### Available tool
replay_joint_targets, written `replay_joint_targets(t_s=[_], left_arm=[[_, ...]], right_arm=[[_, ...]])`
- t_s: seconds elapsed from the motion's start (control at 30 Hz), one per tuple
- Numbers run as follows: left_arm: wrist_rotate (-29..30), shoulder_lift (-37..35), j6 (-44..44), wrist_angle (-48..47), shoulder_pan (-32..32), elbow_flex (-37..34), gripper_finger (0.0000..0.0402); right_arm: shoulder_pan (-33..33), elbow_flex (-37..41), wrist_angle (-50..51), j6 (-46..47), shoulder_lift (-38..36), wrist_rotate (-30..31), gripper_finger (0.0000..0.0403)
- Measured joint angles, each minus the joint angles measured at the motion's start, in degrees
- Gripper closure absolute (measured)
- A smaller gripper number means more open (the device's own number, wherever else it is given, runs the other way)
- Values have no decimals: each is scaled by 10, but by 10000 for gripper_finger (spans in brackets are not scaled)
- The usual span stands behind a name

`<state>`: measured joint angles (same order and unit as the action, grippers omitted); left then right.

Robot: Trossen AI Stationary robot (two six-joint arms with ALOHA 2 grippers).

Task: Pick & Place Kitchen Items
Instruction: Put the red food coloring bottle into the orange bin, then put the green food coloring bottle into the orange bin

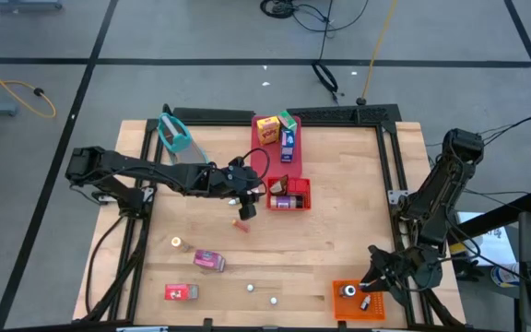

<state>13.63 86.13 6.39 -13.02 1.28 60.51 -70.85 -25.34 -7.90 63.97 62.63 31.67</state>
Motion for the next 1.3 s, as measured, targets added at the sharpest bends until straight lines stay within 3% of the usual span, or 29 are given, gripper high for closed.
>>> replay_joint_targets(t_s=[0.5,0.7,1.3], left_arm=[[0,0,1,0,0,0,240],[0,0,-5,-14,0,0,240],[17,0,94,-266,0,0,240]], right_arm=[[0,0,4,11,0,19,275],[17,0,4,-40,0,44,275],[144,0,4,-258,-13,62,275]])
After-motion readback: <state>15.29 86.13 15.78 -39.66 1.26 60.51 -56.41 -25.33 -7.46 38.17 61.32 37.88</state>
